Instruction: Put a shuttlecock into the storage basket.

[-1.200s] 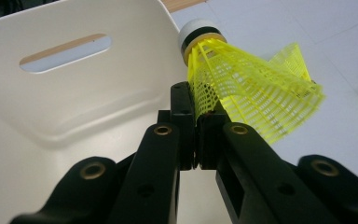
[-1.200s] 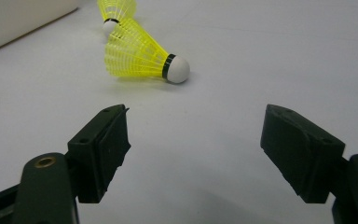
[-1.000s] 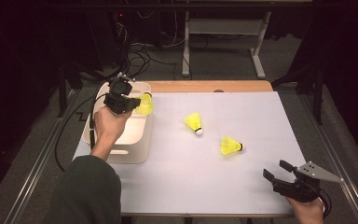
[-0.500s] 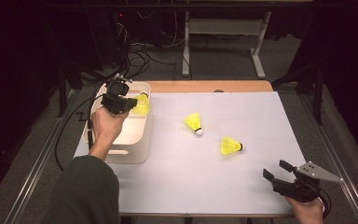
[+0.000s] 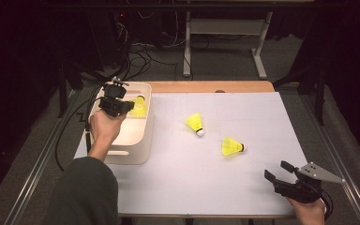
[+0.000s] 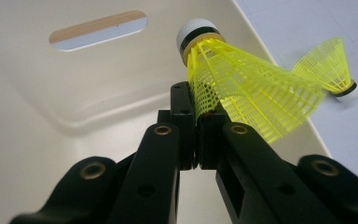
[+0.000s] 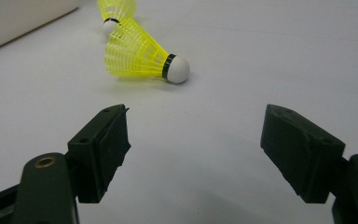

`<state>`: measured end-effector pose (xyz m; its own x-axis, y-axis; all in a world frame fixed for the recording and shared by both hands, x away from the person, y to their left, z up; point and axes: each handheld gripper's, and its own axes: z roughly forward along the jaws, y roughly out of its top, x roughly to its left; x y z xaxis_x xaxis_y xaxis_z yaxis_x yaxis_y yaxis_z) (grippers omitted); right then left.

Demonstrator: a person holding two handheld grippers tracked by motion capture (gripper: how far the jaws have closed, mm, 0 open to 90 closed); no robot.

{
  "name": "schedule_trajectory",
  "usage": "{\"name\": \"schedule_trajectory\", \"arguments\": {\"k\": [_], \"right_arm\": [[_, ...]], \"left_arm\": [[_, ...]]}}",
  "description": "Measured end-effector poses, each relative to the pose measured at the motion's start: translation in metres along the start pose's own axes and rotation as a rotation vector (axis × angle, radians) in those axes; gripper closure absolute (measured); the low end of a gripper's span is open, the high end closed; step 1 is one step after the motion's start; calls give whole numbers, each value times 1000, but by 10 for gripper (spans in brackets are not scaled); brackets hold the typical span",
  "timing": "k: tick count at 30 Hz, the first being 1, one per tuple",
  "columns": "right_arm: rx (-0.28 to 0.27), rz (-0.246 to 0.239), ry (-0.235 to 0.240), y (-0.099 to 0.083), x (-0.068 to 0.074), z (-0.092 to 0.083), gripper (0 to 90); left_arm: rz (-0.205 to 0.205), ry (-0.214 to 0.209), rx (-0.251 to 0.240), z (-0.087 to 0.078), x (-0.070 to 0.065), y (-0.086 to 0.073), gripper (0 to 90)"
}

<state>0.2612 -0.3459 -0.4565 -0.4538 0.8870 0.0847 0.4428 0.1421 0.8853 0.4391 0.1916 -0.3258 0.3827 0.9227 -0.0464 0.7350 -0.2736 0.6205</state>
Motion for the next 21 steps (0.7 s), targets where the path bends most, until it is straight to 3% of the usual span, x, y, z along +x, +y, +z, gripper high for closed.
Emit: {"name": "schedule_trajectory", "arguments": {"k": [21], "right_arm": [[-1, 1, 2, 0, 0, 0, 239]], "left_arm": [[-23, 18, 52, 16, 8, -2, 882]]}}
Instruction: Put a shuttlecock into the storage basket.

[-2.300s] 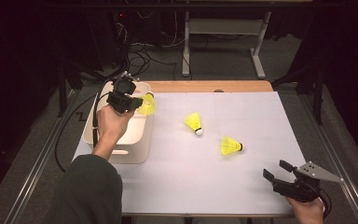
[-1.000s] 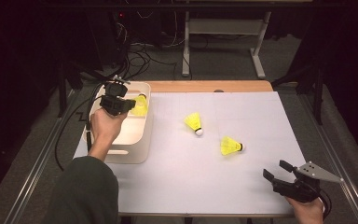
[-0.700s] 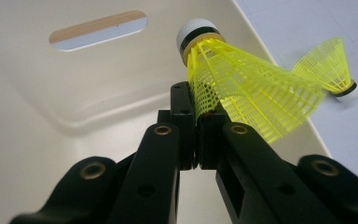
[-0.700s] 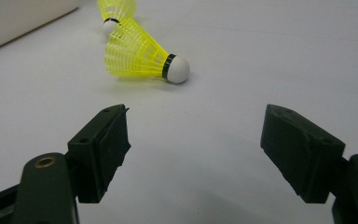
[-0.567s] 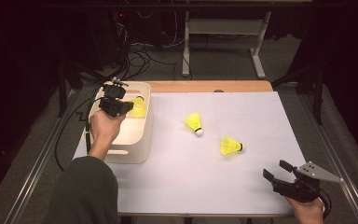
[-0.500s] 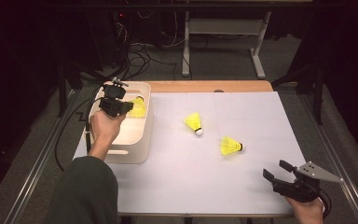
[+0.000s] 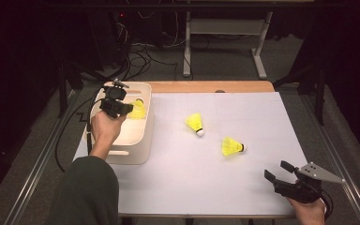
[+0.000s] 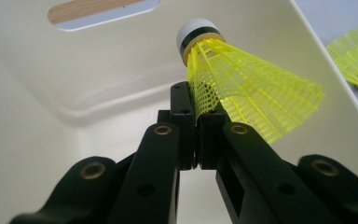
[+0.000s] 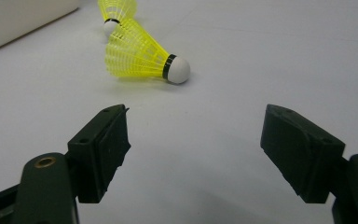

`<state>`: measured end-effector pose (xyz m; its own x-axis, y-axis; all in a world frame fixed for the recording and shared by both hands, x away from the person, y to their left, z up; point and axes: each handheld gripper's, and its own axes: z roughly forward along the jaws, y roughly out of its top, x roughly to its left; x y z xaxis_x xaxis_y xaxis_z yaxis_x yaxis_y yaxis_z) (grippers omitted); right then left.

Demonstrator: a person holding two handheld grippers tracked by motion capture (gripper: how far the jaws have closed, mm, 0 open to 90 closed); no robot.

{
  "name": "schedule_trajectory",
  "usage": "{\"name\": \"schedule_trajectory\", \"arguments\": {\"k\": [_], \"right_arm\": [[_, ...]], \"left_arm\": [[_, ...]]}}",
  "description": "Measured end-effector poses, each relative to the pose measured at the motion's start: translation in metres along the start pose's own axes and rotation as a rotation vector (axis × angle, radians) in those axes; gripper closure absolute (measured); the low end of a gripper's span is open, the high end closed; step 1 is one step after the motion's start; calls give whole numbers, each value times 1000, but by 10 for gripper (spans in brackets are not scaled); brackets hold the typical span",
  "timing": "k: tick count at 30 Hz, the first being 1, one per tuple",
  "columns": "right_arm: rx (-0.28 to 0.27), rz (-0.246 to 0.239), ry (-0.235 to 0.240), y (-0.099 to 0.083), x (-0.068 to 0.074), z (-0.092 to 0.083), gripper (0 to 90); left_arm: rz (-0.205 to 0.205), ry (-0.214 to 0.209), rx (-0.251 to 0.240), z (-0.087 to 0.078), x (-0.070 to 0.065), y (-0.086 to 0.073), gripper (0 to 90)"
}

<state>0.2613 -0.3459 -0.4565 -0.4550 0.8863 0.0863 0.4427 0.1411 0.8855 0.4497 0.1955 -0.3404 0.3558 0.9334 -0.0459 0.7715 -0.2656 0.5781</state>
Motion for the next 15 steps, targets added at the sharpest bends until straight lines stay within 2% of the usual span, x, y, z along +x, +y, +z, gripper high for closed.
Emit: {"name": "schedule_trajectory", "arguments": {"k": [15], "right_arm": [[1, 2, 1, 0, 0, 1, 239]], "left_arm": [[15, 1, 50, 10, -1, 2, 881]]}}
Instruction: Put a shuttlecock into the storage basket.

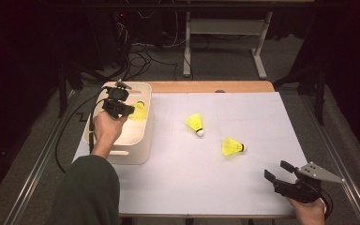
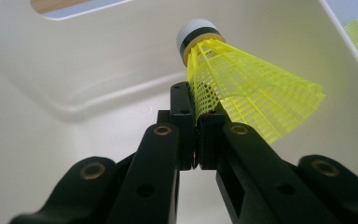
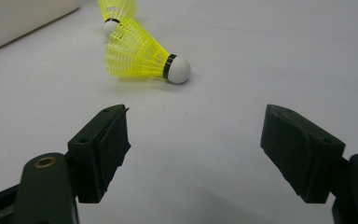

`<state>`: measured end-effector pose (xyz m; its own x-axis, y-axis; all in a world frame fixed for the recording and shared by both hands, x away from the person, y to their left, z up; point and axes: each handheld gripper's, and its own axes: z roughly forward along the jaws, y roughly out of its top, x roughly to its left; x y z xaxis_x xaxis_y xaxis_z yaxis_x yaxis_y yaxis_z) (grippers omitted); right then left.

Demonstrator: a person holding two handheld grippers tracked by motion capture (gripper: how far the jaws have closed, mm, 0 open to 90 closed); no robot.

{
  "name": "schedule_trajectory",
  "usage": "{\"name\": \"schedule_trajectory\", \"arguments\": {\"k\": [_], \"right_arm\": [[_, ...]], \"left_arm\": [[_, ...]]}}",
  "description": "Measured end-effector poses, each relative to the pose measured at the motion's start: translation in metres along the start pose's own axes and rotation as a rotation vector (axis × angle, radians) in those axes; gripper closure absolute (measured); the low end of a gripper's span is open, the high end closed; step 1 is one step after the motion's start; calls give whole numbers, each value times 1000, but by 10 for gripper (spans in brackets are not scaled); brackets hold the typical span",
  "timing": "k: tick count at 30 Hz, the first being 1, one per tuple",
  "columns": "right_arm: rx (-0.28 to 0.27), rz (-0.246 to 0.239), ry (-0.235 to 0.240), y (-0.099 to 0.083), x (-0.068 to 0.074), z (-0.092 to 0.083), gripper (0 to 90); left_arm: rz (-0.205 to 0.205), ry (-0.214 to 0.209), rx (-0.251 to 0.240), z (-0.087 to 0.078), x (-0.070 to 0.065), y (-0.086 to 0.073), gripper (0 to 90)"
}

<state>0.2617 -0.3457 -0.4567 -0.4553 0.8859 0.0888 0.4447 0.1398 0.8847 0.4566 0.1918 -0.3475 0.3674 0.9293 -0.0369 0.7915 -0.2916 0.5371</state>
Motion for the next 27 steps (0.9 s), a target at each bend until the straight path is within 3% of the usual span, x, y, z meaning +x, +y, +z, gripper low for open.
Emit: {"name": "schedule_trajectory", "arguments": {"k": [27], "right_arm": [[-2, -3, 0, 0, 0, 0, 239]], "left_arm": [[33, -2, 50, 7, -3, 1, 863]]}}
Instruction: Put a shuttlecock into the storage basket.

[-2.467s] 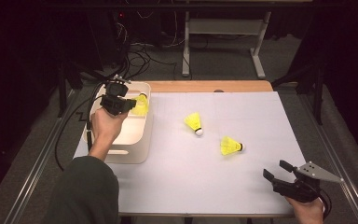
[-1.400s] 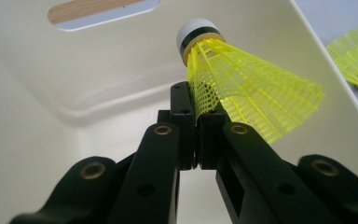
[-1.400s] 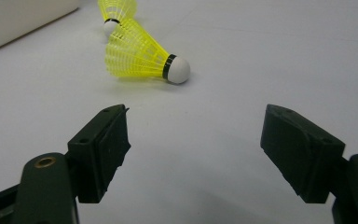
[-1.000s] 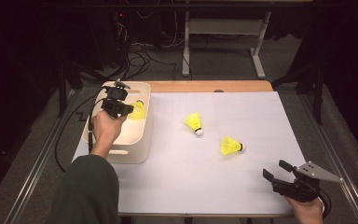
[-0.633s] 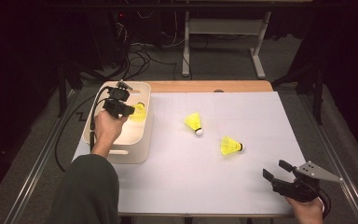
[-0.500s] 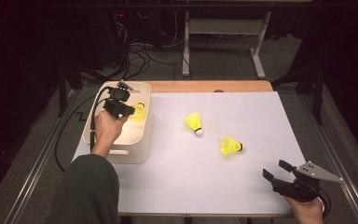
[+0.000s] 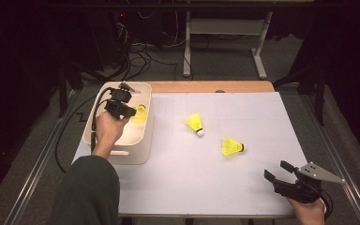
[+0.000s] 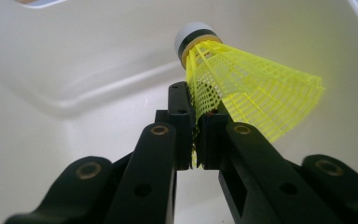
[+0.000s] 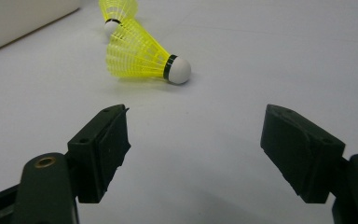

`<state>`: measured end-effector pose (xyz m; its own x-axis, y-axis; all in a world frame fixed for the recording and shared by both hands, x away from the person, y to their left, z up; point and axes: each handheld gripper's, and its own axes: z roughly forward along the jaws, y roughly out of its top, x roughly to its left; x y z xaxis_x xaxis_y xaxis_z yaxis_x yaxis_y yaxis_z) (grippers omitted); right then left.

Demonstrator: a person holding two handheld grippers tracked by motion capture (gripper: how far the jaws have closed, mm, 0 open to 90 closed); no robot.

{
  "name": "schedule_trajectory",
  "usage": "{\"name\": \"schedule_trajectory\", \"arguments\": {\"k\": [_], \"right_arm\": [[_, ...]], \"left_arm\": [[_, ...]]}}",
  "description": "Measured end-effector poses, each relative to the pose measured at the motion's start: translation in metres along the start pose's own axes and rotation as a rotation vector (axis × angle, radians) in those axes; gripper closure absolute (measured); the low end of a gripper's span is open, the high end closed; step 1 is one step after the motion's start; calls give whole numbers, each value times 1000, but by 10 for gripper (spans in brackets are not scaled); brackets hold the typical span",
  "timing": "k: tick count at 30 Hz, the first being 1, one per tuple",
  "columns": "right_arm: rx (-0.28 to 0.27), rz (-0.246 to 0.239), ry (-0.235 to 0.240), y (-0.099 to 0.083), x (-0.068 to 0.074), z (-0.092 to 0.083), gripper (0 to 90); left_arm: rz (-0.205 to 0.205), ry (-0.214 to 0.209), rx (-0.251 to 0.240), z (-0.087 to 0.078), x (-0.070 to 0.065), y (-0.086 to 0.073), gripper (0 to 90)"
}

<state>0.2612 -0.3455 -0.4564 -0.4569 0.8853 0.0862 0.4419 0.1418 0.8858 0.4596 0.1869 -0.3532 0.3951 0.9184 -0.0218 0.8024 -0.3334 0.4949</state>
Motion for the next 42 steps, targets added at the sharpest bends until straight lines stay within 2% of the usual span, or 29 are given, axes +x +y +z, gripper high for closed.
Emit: {"name": "schedule_trajectory", "arguments": {"k": [10, 16, 22, 27, 42], "right_arm": [[2, 4, 1, 0, -1, 0, 239], [-1, 2, 1, 0, 0, 0, 239], [0, 2, 0, 0, -1, 0, 239], [-2, 1, 0, 0, 0, 0, 239], [2, 1, -5, 0, 0, 0, 239]], "left_arm": [[2, 1, 0, 0, 0, 0, 833], [4, 5, -1, -1, -1, 0, 724], [-17, 0, -33, -5, 0, -1, 594], [-21, -2, -48, -9, -2, -1, 539], [-7, -20, -117, -31, -11, -1, 485]]}}
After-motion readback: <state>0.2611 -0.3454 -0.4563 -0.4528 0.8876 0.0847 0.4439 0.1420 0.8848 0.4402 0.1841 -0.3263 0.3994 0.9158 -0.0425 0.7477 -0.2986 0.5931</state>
